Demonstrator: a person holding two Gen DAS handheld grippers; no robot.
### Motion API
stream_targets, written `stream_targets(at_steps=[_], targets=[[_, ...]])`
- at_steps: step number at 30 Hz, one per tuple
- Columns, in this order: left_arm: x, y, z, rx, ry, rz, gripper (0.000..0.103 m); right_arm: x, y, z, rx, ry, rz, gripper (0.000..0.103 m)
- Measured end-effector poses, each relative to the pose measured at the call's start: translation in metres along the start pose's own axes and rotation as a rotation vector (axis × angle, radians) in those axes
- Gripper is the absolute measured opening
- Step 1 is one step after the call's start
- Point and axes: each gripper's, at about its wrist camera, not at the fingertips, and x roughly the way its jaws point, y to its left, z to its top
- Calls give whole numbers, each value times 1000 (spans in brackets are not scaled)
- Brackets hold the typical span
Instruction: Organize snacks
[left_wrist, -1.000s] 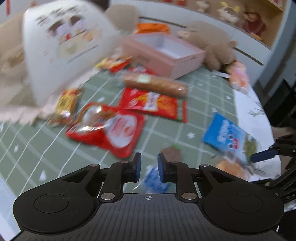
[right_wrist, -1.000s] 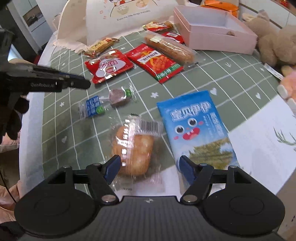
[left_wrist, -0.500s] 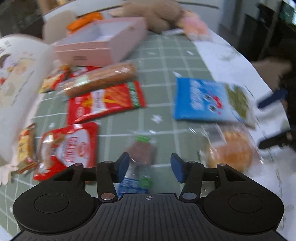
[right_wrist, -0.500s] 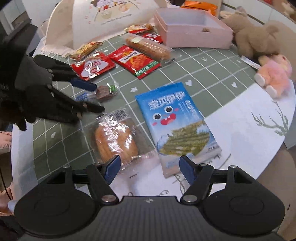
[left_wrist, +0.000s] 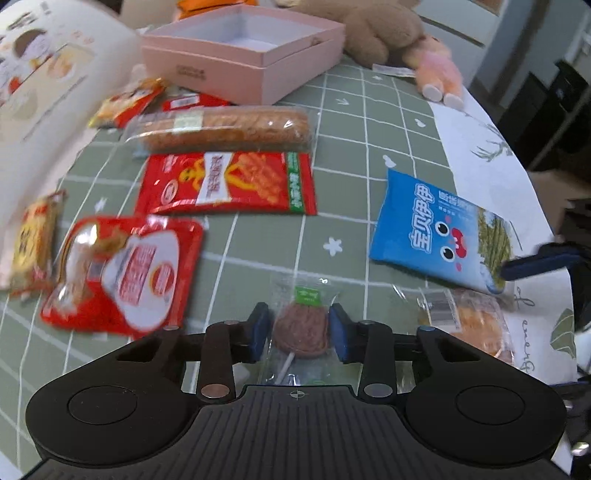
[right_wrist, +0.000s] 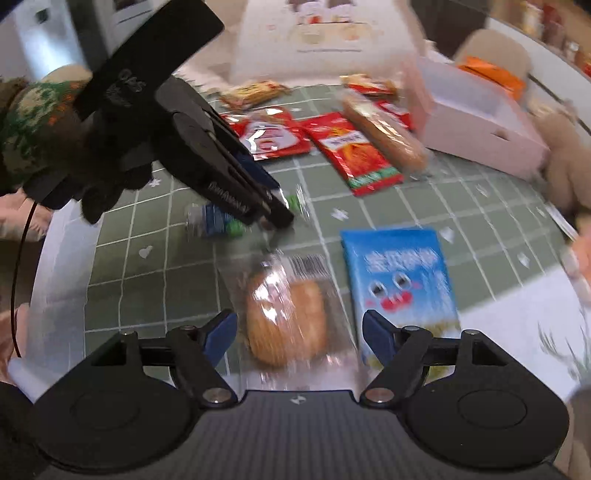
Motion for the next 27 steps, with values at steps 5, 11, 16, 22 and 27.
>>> stream_targets(at_steps=[5,11,16,22,27], targets=[[-16,-6,-16,-110,-36,8,41,37,-12,13,35,89,83,79],[-87,-11,27,-259,-293,-29,41,10,-30,9,56,63,155,53],[-114,-3,109,-394,-537,-12,41,-33,-75,19,129,-49,147,53],[-55,39,189,-630,-619,-39,42,-54,-120,29,175,-123,22,53],[-43,43,168,-645,-605,-41,42,-73,-173,34,244,-180,-68,53]])
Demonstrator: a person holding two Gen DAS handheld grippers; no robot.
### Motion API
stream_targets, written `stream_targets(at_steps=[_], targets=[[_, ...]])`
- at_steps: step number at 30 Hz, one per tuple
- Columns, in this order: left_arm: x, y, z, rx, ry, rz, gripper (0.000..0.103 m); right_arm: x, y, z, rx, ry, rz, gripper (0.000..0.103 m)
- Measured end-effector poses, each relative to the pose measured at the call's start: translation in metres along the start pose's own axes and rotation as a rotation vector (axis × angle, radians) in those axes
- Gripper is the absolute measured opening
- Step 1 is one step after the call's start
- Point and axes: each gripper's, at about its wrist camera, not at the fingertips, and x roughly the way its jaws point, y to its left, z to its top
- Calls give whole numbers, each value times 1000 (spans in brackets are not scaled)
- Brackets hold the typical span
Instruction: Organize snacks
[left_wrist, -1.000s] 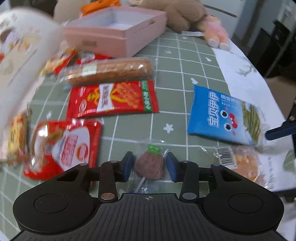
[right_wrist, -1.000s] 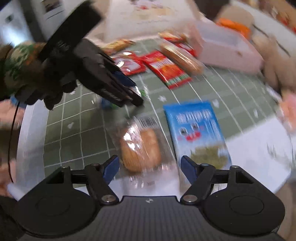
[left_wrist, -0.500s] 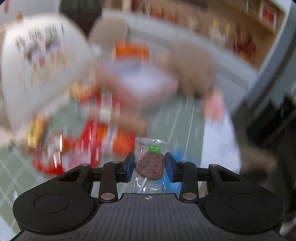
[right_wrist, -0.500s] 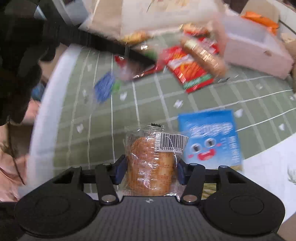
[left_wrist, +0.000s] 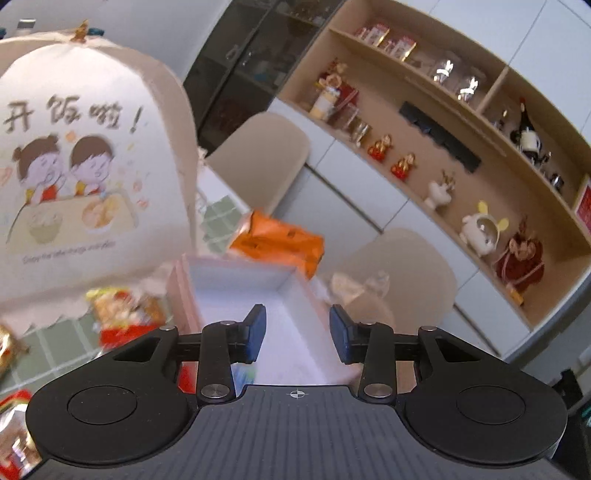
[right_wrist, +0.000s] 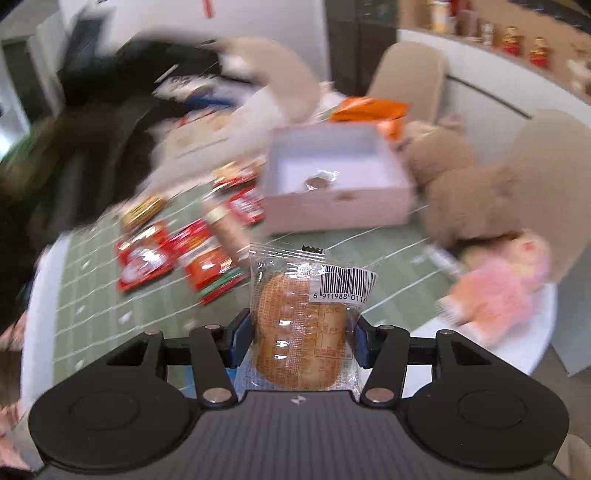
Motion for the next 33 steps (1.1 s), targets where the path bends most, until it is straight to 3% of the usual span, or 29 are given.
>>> stream_targets(at_steps=[6,9,10,12,16,18,23,24,25,27,28,30,33], targets=[[-28,50,-64,-142,92,108,42,9,-28,83,-3,-177,-26,55],[-41,71,-88,-172,136,189,42,41,-24,131,-17,-302,-82,94],[-47,76,-92,-165,139,224,42,54,-21,139,-26,-312,-107,94],[-65,85,-99,-146,133,294,42,85,-12,150,-46,-284,-100,93],[-96,101,-111,-127,141,376,42,123,11,125,-2,-145,131,93],[-107,106,-118,-125,151,400,42,142,27,105,-31,-72,186,87],[-126,113,-131,-137,155,435,42,191,61,72,-102,86,198,66],[-128,115,-133,-146,156,436,42,200,68,68,-117,105,193,50],[-129,115,-135,-154,157,436,42,207,76,66,-133,128,170,42],[-129,118,-138,-171,161,430,42,207,87,60,-151,152,152,35],[-130,118,-139,-179,161,424,42,202,94,57,-153,173,199,30],[-127,118,-140,-182,164,413,42,192,108,48,-158,223,291,30],[-122,112,-134,-154,159,415,42,175,130,21,-204,271,358,30]])
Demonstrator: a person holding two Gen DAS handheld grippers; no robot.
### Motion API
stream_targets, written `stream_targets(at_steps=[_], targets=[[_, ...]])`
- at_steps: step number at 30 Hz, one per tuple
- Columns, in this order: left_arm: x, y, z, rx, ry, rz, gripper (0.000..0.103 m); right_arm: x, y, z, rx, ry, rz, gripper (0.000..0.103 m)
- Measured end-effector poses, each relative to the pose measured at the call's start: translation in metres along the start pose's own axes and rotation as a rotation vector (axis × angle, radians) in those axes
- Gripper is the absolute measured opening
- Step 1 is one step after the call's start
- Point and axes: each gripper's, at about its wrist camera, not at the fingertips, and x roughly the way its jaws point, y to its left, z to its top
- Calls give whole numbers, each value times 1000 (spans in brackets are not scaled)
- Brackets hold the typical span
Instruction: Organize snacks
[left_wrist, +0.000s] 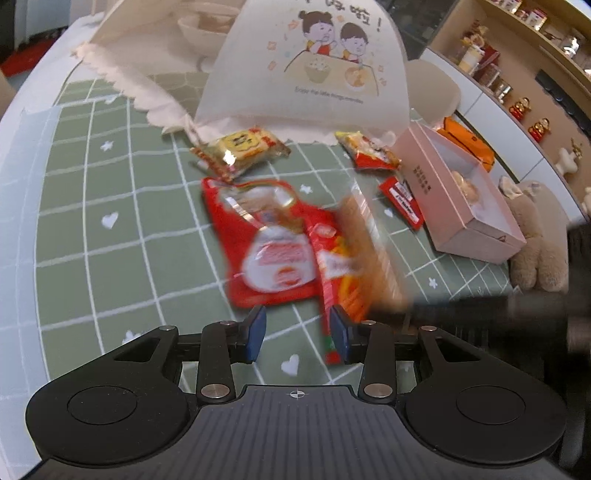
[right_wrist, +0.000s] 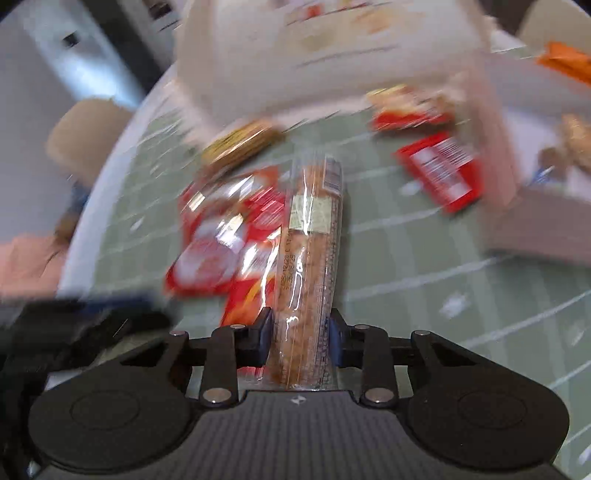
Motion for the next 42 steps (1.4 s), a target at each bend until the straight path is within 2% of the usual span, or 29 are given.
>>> stream_targets(at_steps=[3,5,8,10,12,14,15,16,17,18,20,22,24,25,27,30,32,34,37,38,41,42], targets=[[1,-6,9,31,-19,1,42,-7,15,-20,7,13,23,30],[4,-12,17,66,-28,-4,42,-15,14,-29,37,1,-17,30],[11,-19,45,171,-119,38,42,-28,5,-40,88,-26,-83,30],[25,-19,68,251,-166,81,42,-35,-4,-43,108,-29,-85,30],[49,-12,93,316,-152,143,42,-43,-7,-52,108,-24,-88,31],[74,-5,112,372,-84,186,42,-50,-10,-60,99,-23,-97,41],[86,-1,118,396,-46,208,42,-54,-10,-63,93,-25,-102,53],[96,1,122,421,-14,230,42,-59,-11,-67,87,-34,-110,59],[102,2,124,452,-7,249,48,-64,-11,-70,74,-48,-122,60],[107,3,127,467,-1,252,50,-68,-10,-72,56,-60,-131,60],[116,8,132,432,31,244,50,-74,-9,-67,7,-85,-157,61],[119,10,134,391,47,220,48,-82,-12,-59,-19,-117,-169,68],[117,10,132,350,53,192,40,-87,-16,-42,-17,-164,-169,72],[113,11,130,325,54,180,40,-89,-19,-32,-12,-192,-168,74],[96,12,124,278,38,136,40,-89,-24,-9,-2,-237,-180,74],[57,7,101,272,-11,103,40,-75,-23,27,-15,-277,-228,74],[29,5,83,239,-39,79,40,-53,-13,47,-70,-293,-307,68],[2,5,63,193,-54,41,40,-19,3,60,-195,-276,-417,48],[-28,6,38,104,-57,-2,40,32,16,71,-372,-183,-551,38],[-33,6,30,78,-55,-15,40,47,16,71,-413,-149,-600,38],[-44,15,7,4,-40,-27,40,60,12,71,-451,-130,-654,36],[-44,17,0,-18,-29,-27,40,62,11,70,-475,-131,-681,28]])
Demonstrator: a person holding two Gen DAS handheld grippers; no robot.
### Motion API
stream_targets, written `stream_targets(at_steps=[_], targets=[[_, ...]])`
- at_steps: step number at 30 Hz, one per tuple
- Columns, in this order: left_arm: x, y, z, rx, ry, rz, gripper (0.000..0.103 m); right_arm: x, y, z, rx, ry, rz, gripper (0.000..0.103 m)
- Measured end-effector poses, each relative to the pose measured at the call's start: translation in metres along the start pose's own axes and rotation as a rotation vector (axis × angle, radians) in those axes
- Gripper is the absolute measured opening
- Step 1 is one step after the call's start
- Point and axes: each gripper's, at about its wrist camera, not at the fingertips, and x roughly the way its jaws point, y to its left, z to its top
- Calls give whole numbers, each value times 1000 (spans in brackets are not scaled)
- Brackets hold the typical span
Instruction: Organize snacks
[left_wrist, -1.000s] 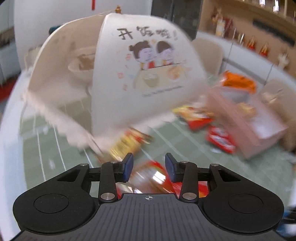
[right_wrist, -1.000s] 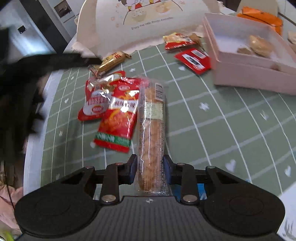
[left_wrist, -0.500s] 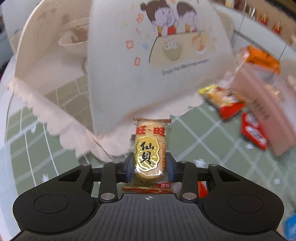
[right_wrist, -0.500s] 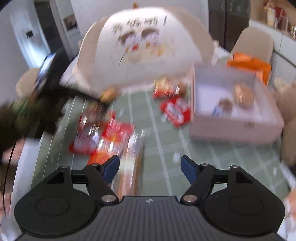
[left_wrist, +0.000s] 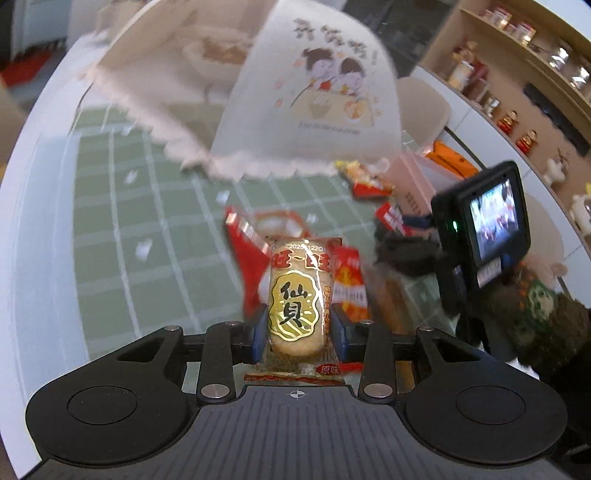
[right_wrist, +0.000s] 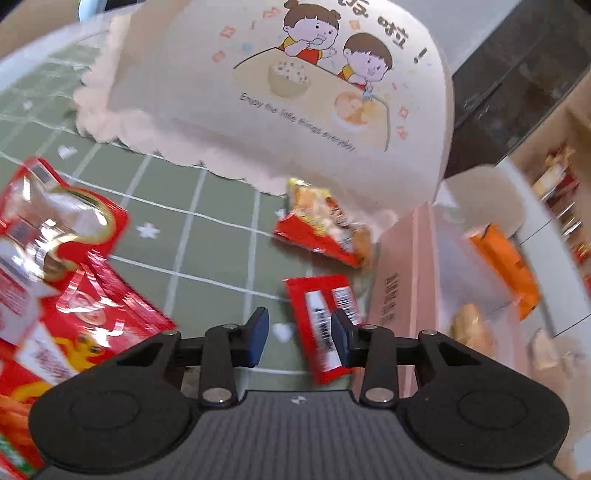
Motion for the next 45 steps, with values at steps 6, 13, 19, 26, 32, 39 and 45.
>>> stream_targets(at_steps=[6,13,19,26,32,39,45], targets=[[4,0,-21,-24,43,-59,40,0,1,-7,-1,-7,-34,3],[-7,-11,-37,41,65,-139,40,-86,-16,-50,167,17,71,2],[-6,-22,-51,45,97,-172,40,-148,-49,-123,473,131,339,66],[-5,-51,-62,93,139,-194,40,-138,-69,-144,536,141,342,72],[-1,-64,-66,71,158,-119,40,-95,-63,-142,590,168,428,73],[2,-87,-63,130,169,-84,40,-70,-56,-125,412,91,378,91],[9,-103,-58,144,174,-85,40,-66,-67,-123,395,63,377,68]])
